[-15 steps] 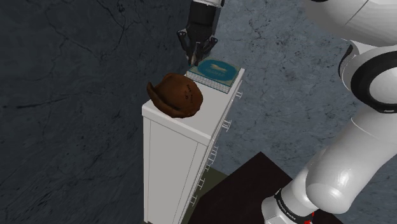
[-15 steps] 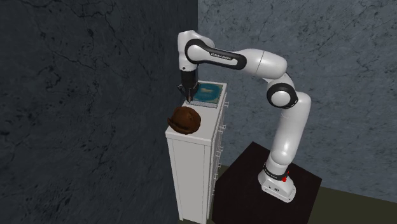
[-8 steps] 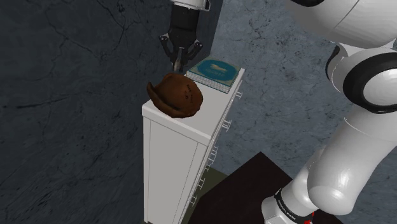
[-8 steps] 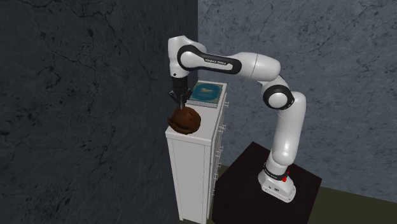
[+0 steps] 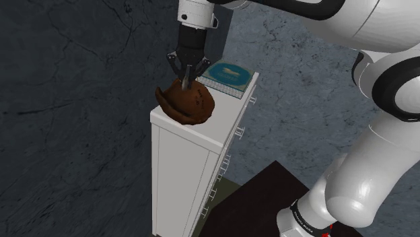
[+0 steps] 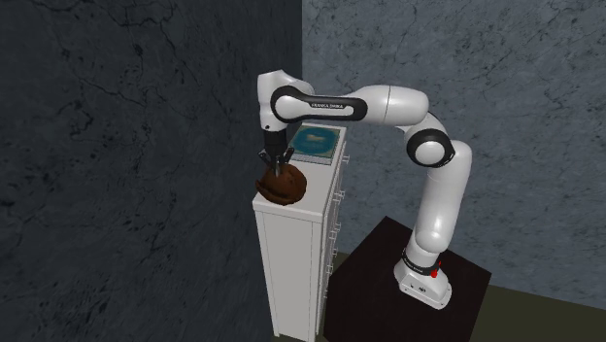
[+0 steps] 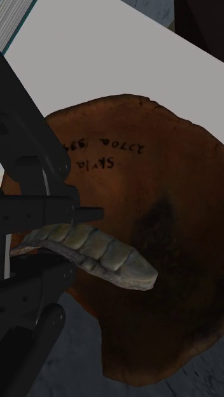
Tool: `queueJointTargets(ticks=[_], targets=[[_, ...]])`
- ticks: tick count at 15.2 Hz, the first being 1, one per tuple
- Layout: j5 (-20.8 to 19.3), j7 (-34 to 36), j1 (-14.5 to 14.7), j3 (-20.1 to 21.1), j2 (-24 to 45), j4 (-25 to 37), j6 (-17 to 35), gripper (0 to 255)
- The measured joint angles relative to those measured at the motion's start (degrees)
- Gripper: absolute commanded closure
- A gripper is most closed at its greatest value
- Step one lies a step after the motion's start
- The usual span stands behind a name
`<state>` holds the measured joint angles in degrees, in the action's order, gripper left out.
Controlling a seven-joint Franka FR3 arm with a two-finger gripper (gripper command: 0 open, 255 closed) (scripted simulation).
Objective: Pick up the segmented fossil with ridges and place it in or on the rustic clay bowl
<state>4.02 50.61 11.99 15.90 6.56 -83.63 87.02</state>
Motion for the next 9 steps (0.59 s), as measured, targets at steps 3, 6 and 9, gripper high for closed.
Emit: queueJointTargets(ticks=[3,6,9], targets=[[0.03,-0.13,-0.06,-0.04,-0.1,-0.75,0.66,255],[0.03,-0.16,-0.07,-0.05,-0.1,-0.82,0.73,255],[0.03,-0.16,-0.07,-0.05,-0.1,-0.83,0.74,0]])
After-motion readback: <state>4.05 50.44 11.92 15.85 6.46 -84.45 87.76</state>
